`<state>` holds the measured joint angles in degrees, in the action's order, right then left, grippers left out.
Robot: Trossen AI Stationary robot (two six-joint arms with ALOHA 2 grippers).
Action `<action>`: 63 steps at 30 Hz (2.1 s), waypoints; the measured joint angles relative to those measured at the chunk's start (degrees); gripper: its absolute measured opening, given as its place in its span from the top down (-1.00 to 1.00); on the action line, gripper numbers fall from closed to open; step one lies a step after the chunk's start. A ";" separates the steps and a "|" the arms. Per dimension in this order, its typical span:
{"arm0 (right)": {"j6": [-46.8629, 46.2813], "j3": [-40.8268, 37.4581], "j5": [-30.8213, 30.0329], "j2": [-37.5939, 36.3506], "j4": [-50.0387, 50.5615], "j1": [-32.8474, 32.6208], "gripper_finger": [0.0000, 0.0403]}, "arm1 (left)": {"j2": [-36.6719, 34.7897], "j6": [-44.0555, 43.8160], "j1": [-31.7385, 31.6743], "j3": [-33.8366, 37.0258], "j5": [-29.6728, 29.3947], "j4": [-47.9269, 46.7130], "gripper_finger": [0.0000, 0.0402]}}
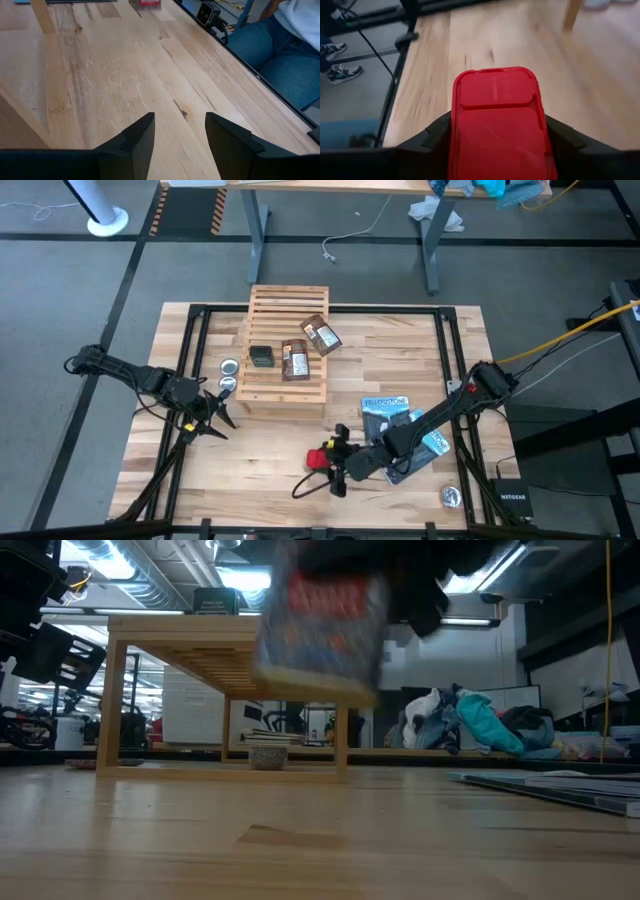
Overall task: Shelf spices
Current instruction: Put the red seasoning can on the shelf, then return to Home Position
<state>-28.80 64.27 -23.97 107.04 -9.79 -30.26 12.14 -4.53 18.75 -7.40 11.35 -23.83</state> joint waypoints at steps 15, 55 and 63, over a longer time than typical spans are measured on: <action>27.19 21.25 8.51 -6.27 15.63 17.83 -0.06 | 0.00 -0.01 0.01 0.00 0.00 0.00 0.16; 35.08 26.55 31.08 2.84 9.87 33.66 -0.66 | 0.00 -0.01 0.01 0.00 0.00 0.00 0.16; 35.10 26.55 31.12 2.83 6.89 33.66 -0.66 | 0.00 -0.01 0.00 0.00 0.00 0.01 0.16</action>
<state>6.31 90.83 7.15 109.87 -2.90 3.40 12.14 -4.54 18.75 -7.40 11.35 -23.83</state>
